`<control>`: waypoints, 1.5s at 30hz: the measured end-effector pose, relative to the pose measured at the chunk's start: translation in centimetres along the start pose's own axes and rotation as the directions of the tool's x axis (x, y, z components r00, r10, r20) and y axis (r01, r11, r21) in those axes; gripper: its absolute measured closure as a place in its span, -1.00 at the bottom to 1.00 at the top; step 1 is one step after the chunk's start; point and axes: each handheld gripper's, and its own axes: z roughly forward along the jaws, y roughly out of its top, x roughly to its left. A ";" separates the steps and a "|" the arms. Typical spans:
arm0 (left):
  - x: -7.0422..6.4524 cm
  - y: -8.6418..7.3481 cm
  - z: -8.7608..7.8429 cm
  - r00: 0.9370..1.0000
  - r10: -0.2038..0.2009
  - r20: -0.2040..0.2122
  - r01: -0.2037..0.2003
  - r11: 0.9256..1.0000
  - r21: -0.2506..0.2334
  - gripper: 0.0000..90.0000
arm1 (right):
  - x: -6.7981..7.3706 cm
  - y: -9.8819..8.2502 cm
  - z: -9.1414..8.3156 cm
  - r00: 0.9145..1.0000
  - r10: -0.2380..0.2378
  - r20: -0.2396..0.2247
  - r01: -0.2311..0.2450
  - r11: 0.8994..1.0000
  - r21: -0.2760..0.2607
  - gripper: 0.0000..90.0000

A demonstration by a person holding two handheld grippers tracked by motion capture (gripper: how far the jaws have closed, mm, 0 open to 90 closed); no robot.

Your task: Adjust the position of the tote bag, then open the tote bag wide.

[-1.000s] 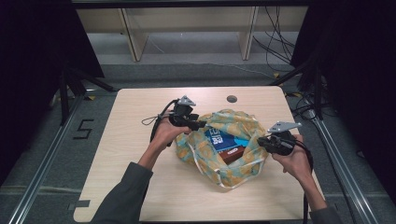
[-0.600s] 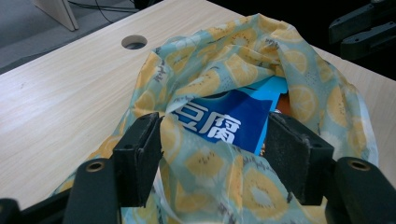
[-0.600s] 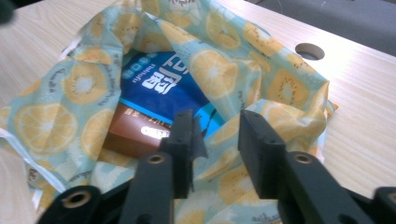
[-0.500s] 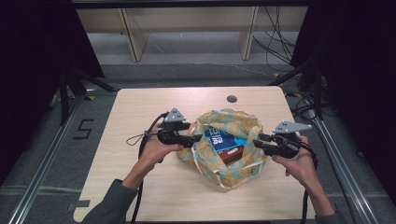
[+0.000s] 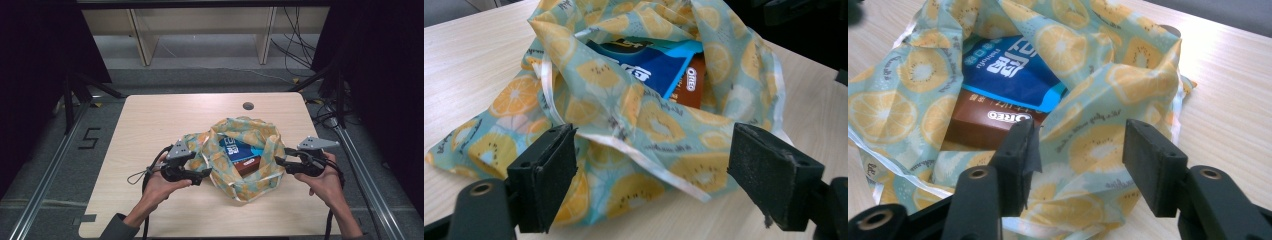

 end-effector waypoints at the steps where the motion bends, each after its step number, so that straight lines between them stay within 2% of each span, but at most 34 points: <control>1: 0.0 -0.2 -0.1 1.000 -0.002 0.009 0.002 1.000 -0.003 -0.60 | 0.2 -0.2 0.1 1.000 0.016 0.006 -0.016 1.000 -0.004 0.03; 3: -0.3 -0.7 -0.4 1.000 0.003 -0.009 -0.004 1.000 -0.010 -0.61 | 0.3 -0.5 0.2 1.000 0.010 0.005 -0.010 1.000 -0.004 0.03; 4: -0.5 -1.0 -0.6 1.000 0.015 -0.024 -0.015 1.000 -0.002 -0.62 | 0.1 -0.5 0.1 1.000 -0.017 0.005 0.017 1.000 0.003 0.02; 6: -0.7 -1.6 -0.8 1.000 0.009 -0.025 -0.009 1.000 0.006 -0.64 | 0.3 -0.6 0.1 1.000 0.000 0.005 0.000 1.000 -0.003 0.00; 7: -0.7 -1.8 -0.9 1.000 0.011 -0.024 -0.011 1.000 0.007 -0.65 | 0.2 -0.6 0.1 1.000 -0.013 0.005 0.013 1.000 -0.006 -0.01; 9: -0.8 -2.4 -1.0 1.000 0.013 -0.013 -0.012 1.000 0.006 -0.65 | 0.3 -0.8 0.0 1.000 -0.008 0.013 0.008 1.000 -0.009 -0.03; 10: -0.9 -2.6 -1.1 1.000 0.006 -0.026 -0.006 1.000 -0.002 -0.65 | 0.5 -0.9 0.0 1.000 0.018 0.003 -0.018 1.000 -0.003 -0.03; 11: -0.9 -2.9 -1.2 1.000 0.012 -0.029 -0.012 1.000 -0.003 -0.65 | 0.4 -0.9 -0.1 1.000 0.002 0.003 -0.002 1.000 0.000 -0.04; 12: -1.0 -3.1 -1.2 0.999 0.009 -0.032 -0.009 1.000 0.001 -0.65 | 0.7 -1.0 -0.1 1.000 0.023 0.006 -0.023 1.000 0.005 -0.05; 13: -1.0 -3.4 -1.3 0.999 0.015 -0.038 -0.014 1.000 0.004 -0.65 | 0.6 -1.0 0.0 1.000 -0.012 0.013 0.012 1.000 -0.001 -0.06; 14: -1.1 -3.7 -1.4 0.999 0.015 -0.045 -0.015 1.000 0.005 -0.65 | 1.0 -1.2 0.0 1.000 0.022 0.008 -0.022 1.000 -0.002 -0.07; 15: -1.1 -4.1 -1.5 0.999 0.013 -0.048 -0.013 1.000 0.003 -0.65 | 1.1 -1.2 -0.1 1.000 0.021 0.003 -0.021 1.000 0.015 -0.08; 16: -1.1 -4.3 -1.6 0.999 0.013 -0.048 -0.013 1.000 0.006 -0.65 | 1.1 -1.3 0.0 1.000 0.007 0.008 -0.007 1.000 -0.002 -0.08; 17: -1.0 -4.6 -1.7 0.999 -0.003 -0.032 0.003 1.000 0.005 -0.64 | 1.1 -1.3 0.0 1.000 0.001 0.008 -0.001 1.000 0.005 -0.09; 19: -0.9 -5.0 -1.8 1.000 -0.026 -0.010 0.026 1.000 0.004 -0.63 | 1.4 -1.5 -0.1 1.000 0.019 0.008 -0.019 1.000 0.017 -0.11; 20: -1.0 -5.2 -2.0 0.999 -0.030 -0.026 0.030 1.000 0.001 -0.63 | 1.5 -1.6 -0.1 1.000 0.018 0.008 -0.019 1.000 0.024 -0.11; 21: -0.9 -5.4 -2.1 0.999 -0.017 -0.031 0.017 1.000 0.004 -0.63 | 1.6 -1.8 -0.1 1.000 0.020 0.009 -0.020 1.000 0.024 -0.11; 22: -0.8 -5.5 -2.3 0.999 -0.014 -0.036 0.014 1.000 0.005 -0.63 | 1.4 -1.9 -0.1 1.000 0.001 0.010 -0.001 1.000 0.027 -0.11; 23: -0.8 -5.7 -2.5 0.999 -0.018 -0.043 0.018 1.000 0.003 -0.63 | 1.4 -2.1 -0.1 1.000 0.004 -0.003 -0.004 0.999 0.032 -0.12; 25: -0.8 -6.1 -2.5 0.998 -0.023 -0.052 0.023 1.000 -0.001 -0.61 | 1.8 -2.5 -0.2 1.000 0.024 0.007 -0.024 0.999 0.033 -0.12; 27: -0.6 -6.4 -2.6 0.997 0.017 -0.072 -0.015 1.000 0.027 -0.61 | 1.7 -2.7 -0.3 1.000 0.017 -0.001 -0.017 0.999 0.039 -0.13; 29: -0.6 -6.8 -2.6 0.997 0.021 -0.072 -0.018 0.999 0.038 -0.61 | 1.8 -3.0 -0.4 1.000 0.013 -0.002 -0.013 0.999 0.033 -0.15; 30: -0.7 -7.0 -2.6 0.997 -0.009 -0.072 0.012 0.999 0.035 -0.61 | 1.9 -3.2 -0.4 1.000 0.013 0.006 -0.013 0.999 0.030 -0.15; 31: -0.6 -7.2 -2.7 0.997 -0.002 -0.073 0.005 0.999 0.035 -0.61 | 2.1 -3.4 -0.3 0.999 0.036 -0.008 -0.036 0.999 0.027 -0.15; 32: -0.7 -7.4 -2.6 0.997 -0.009 -0.075 0.011 1.000 0.027 -0.61 | 2.0 -3.5 -0.3 1.000 0.007 -0.020 -0.006 0.999 0.035 -0.16; 33: -0.7 -7.6 -2.8 0.996 -0.004 -0.094 0.008 0.999 0.041 -0.61 | 2.4 -3.7 -0.4 0.999 0.038 -0.018 -0.037 0.999 0.035 -0.16; 34: -0.7 -7.8 -2.9 0.996 0.006 -0.091 -0.002 0.999 0.044 -0.61 | 2.4 -3.9 -0.3 0.999 0.024 -0.024 -0.023 0.999 0.039 -0.17; 35: -0.8 -8.0 -2.9 0.995 -0.002 -0.100 0.005 0.999 0.034 -0.60 | 2.5 -4.0 -0.3 1.000 0.014 0.000 -0.014 0.999 0.029 -0.17; 37: -1.0 -8.3 -3.0 0.994 -0.027 -0.105 0.029 0.999 0.024 -0.59 | 2.5 -4.3 -0.3 1.000 0.009 0.008 -0.009 0.999 0.031 -0.19; 39: -0.9 -8.4 -3.0 0.994 -0.023 -0.107 0.025 0.999 0.023 -0.58 | 2.4 -4.3 -0.3 1.000 0.000 0.005 -0.001 0.999 0.041 -0.20; 41: -1.2 -8.8 -2.9 0.994 -0.039 -0.097 0.041 0.999 0.020 -0.58 | 2.7 -4.7 -0.4 0.999 0.033 -0.002 -0.033 0.998 0.044 -0.23; 42: -1.2 -8.9 -2.9 0.994 -0.032 -0.100 0.036 0.999 0.035 -0.58 | 2.6 -4.8 -0.3 1.000 0.021 0.002 -0.021 0.999 0.031 -0.25; 43: -1.5 -9.0 -2.8 0.995 -0.032 -0.092 0.036 0.999 0.039 -0.58 | 2.8 -5.2 -0.3 0.999 0.052 0.005 -0.053 0.998 0.036 -0.29; 45: -1.6 -9.0 -2.8 0.995 -0.031 -0.095 0.034 0.999 0.040 -0.58 | 2.6 -5.4 -0.2 0.999 0.035 -0.008 -0.035 0.999 0.035 -0.29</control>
